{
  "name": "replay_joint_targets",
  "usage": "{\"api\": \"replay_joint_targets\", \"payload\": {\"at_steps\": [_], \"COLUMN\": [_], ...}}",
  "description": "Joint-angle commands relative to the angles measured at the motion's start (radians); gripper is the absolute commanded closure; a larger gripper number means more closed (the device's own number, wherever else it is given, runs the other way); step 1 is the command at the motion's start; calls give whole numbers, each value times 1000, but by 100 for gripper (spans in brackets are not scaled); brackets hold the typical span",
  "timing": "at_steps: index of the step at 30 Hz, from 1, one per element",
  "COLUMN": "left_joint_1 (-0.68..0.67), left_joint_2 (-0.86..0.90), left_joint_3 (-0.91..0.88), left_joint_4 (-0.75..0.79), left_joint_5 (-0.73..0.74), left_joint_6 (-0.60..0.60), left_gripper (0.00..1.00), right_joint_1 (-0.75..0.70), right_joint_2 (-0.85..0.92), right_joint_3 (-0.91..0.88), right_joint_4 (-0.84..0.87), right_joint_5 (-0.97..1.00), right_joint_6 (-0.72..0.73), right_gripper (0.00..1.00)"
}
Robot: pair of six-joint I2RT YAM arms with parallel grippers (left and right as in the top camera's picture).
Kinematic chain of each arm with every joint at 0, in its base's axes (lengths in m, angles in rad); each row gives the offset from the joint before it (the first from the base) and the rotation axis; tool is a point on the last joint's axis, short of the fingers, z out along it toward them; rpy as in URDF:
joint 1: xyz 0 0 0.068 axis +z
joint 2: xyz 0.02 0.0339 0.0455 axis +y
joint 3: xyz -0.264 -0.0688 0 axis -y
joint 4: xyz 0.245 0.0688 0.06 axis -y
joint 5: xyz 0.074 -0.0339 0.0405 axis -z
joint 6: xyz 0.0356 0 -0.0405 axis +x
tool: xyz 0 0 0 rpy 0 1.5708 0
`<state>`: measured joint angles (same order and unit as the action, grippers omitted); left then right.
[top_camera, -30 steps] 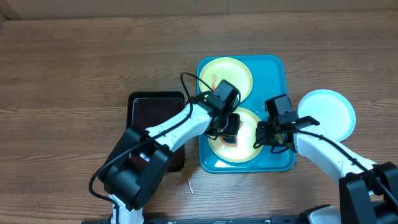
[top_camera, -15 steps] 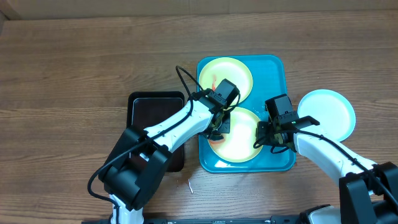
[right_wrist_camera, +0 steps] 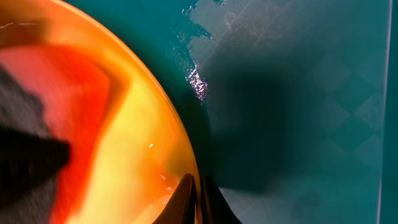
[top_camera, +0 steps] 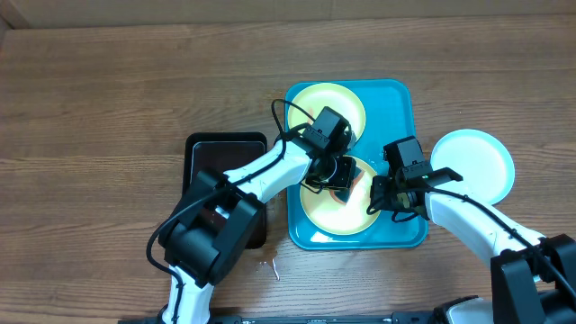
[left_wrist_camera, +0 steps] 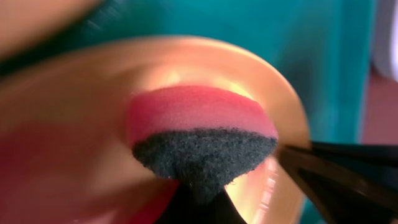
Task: Clean dirty plates on tray and stack at the side
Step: 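Scrub the lower yellow plate with the sponge using the left gripper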
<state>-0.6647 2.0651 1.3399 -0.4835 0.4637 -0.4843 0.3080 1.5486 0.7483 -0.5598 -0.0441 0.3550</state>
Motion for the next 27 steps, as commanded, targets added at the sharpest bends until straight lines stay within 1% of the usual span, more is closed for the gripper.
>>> {"api": "replay_joint_targets", "payload": {"at_steps": [1, 4, 11, 17, 20, 21, 22, 24, 26, 27], "left_joint_1": [-14, -19, -9, -7, -7, -7, -7, -7, -8, -8], "left_joint_2": [21, 21, 21, 21, 21, 21, 21, 21, 21, 21], "left_joint_3": [12, 12, 12, 27, 70, 88, 116, 145, 169, 176], "left_joint_4": [-23, -69, -192, -257, -326, -351, -390, -429, -459, -455], "left_joint_5": [208, 146, 6, -94, -204, -253, -337, -431, -534, -579], "left_joint_6": [-48, -55, -125, -177, -187, -190, -193, -193, -184, -156], "left_gripper": [96, 96, 96, 96, 96, 96, 96, 96, 96, 96], "right_joint_1": [0, 0, 0, 0, 0, 0, 0, 0, 0, 0], "right_joint_2": [32, 32, 32, 32, 32, 32, 32, 32, 32, 32], "right_joint_3": [-8, -8, -8, -8, -8, -8, -8, -8, -8, -8], "right_joint_4": [-10, -10, -14, -14, -15, -17, -18, -18, -18, -18], "right_joint_5": [24, 24, 20, 16, 13, 13, 13, 13, 13, 13], "right_joint_6": [-3, -3, -3, -3, -3, -3, -3, -3, -3, -3], "right_gripper": [96, 96, 96, 96, 96, 96, 96, 96, 96, 96]}}
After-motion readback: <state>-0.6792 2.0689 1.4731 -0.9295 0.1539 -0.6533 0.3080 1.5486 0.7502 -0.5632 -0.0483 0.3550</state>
